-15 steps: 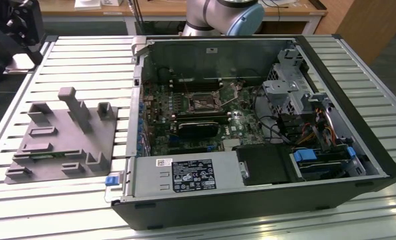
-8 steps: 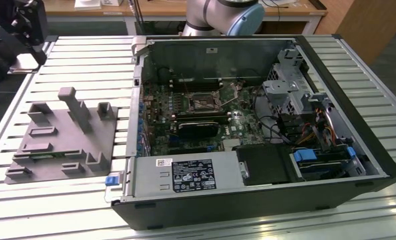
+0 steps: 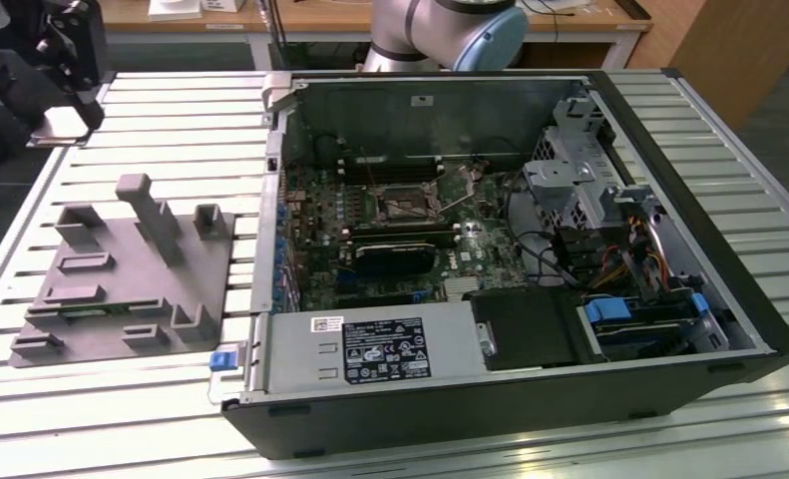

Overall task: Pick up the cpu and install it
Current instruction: 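Pick up the cpu and move it towards the insertion slot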

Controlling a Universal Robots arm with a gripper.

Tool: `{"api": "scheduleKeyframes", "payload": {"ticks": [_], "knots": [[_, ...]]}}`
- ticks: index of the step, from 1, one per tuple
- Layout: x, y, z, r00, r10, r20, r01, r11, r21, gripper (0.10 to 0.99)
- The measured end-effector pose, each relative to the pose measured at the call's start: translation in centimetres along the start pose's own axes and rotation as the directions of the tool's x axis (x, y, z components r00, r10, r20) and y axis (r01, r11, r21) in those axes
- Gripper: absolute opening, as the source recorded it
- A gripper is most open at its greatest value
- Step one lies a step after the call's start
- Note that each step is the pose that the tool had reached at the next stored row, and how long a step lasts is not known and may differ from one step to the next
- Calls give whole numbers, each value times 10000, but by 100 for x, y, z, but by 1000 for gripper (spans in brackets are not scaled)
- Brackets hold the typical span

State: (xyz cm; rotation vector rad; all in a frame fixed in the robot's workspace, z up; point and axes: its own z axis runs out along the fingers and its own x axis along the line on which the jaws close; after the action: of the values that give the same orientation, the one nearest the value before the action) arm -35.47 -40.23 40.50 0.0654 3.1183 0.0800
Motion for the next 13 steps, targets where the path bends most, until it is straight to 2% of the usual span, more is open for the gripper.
{"api": "scheduleKeyframes", "payload": {"ticks": [13], "knots": [[-112,5,3,10000,0,0,0,10000,0,529]]}}
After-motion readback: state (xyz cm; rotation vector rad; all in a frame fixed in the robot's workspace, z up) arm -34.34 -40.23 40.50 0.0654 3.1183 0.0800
